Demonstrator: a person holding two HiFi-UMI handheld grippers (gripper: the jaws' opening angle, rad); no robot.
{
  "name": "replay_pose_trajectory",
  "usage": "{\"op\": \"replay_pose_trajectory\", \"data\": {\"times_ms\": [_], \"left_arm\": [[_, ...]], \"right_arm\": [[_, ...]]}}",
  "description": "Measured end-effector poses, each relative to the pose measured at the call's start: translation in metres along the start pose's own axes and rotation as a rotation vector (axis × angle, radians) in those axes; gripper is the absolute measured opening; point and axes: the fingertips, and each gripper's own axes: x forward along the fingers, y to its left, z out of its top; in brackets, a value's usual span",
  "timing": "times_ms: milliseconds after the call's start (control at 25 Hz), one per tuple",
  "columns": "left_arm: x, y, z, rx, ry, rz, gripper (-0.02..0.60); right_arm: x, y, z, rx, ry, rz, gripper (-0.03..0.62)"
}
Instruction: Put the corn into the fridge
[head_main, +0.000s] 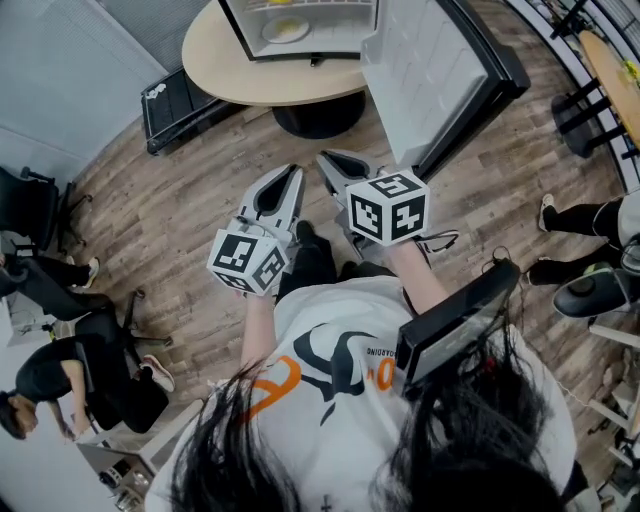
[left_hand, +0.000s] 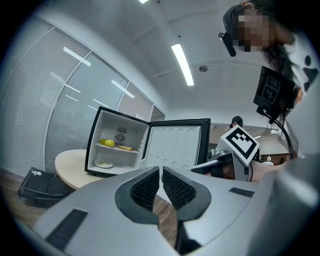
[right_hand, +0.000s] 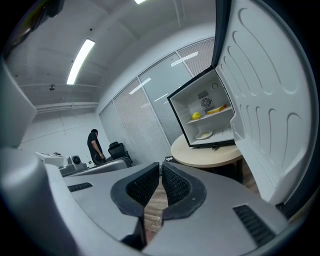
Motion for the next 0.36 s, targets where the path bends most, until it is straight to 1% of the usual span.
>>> {"op": "replay_pose_trajectory", "data": {"times_ms": [160, 360], "left_arm": [[-0.001, 0.005, -0.002, -0.007, 0.005, 0.004, 0.015], [0.002, 0.015, 0.003, -0.009, -0.01, 0.016, 0.015]], "right_arm": [[0.004, 0.001, -0.002, 0.004, 0.007, 0.003, 0.031], [0.012, -0.002, 0.002, -0.003, 0.014, 0.008, 0.031]]}}
